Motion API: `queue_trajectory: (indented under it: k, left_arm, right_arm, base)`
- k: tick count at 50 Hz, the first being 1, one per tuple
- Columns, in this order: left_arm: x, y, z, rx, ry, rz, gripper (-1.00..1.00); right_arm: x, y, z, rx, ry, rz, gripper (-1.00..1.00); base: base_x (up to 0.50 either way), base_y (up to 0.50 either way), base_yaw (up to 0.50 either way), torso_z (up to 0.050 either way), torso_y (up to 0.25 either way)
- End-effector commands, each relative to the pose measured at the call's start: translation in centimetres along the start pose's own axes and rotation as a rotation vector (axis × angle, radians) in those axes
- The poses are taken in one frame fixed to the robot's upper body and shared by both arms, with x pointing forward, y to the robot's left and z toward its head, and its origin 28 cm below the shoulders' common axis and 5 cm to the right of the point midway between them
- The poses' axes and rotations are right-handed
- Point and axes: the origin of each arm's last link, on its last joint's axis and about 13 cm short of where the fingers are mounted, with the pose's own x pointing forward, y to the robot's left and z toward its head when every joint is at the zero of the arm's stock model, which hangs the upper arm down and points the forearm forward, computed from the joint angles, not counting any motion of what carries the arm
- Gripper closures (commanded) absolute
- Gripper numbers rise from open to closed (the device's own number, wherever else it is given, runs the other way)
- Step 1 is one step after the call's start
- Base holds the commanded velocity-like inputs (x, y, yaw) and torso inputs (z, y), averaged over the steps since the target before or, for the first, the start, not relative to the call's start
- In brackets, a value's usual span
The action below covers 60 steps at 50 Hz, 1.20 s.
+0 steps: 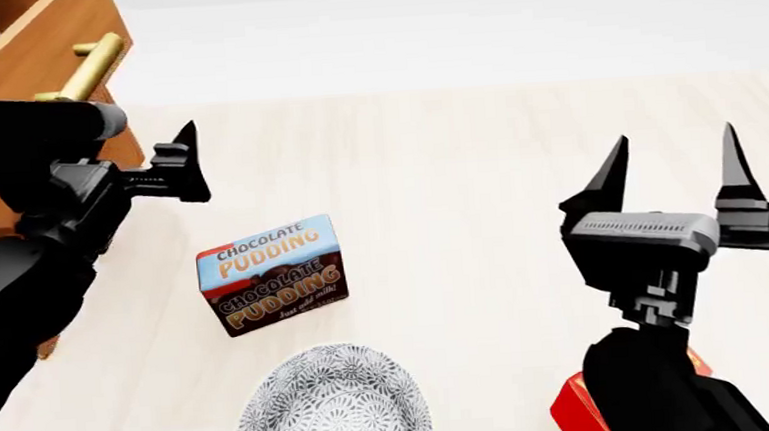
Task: Put the butter at the front in the top drawer of the cabinet and close it.
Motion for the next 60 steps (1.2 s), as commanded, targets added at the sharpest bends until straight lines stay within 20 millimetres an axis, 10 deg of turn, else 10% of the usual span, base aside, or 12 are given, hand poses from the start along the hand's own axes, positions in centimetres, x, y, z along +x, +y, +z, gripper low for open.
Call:
queue_trajectory:
  k: [1, 60]
  left_arm:
    - [1.3, 2.7, 0.5, 0.046, 0.0, 0.146, -1.0]
    - [0.8, 6.9, 2.1, 0.231, 0.027, 0.659, -1.0]
  right_arm:
    - [-0.2, -0.4, -0.1, -0.012, 0.005, -0.003, -1.0]
    - [-0.4, -0.2, -0.8, 0.002, 0.026, -0.015, -1.0]
  base:
    - [0.0, 0.0, 0.0, 0.0, 0.0]
    - [0.0, 0.0, 0.0, 0.0, 0.001]
